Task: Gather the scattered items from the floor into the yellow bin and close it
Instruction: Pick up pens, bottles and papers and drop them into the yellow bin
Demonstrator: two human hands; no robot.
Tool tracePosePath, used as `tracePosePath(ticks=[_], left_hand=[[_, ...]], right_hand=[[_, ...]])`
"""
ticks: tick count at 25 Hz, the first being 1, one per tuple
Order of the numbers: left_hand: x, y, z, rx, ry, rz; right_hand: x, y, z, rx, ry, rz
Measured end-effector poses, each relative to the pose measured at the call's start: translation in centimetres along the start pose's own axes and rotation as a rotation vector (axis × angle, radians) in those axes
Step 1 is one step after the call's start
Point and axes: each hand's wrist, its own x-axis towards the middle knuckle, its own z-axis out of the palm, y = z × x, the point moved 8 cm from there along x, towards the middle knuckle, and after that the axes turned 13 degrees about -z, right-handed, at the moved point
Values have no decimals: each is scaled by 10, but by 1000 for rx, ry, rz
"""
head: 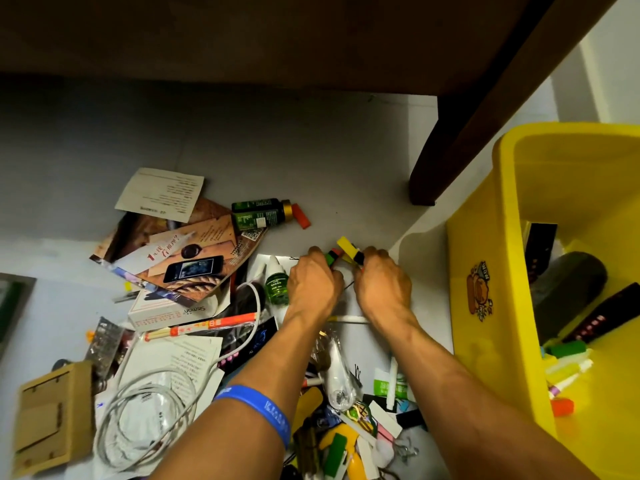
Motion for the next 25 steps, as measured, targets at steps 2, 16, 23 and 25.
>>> tracePosePath(ticks=[2, 16, 23, 25], left_hand=[[-3, -2, -1, -41, 11, 31], [-156, 69, -53, -1247, -599, -51], [-272, 163, -2, -1126, -823, -38], [-278, 173, -3, -1160, -899, -60]], right_hand=[[3, -3, 1, -76, 12, -37], [-138, 5, -131, 1605, 414, 106], [-225, 123, -197, 1373, 747, 245], [-227, 133, -200, 1246, 704, 274]])
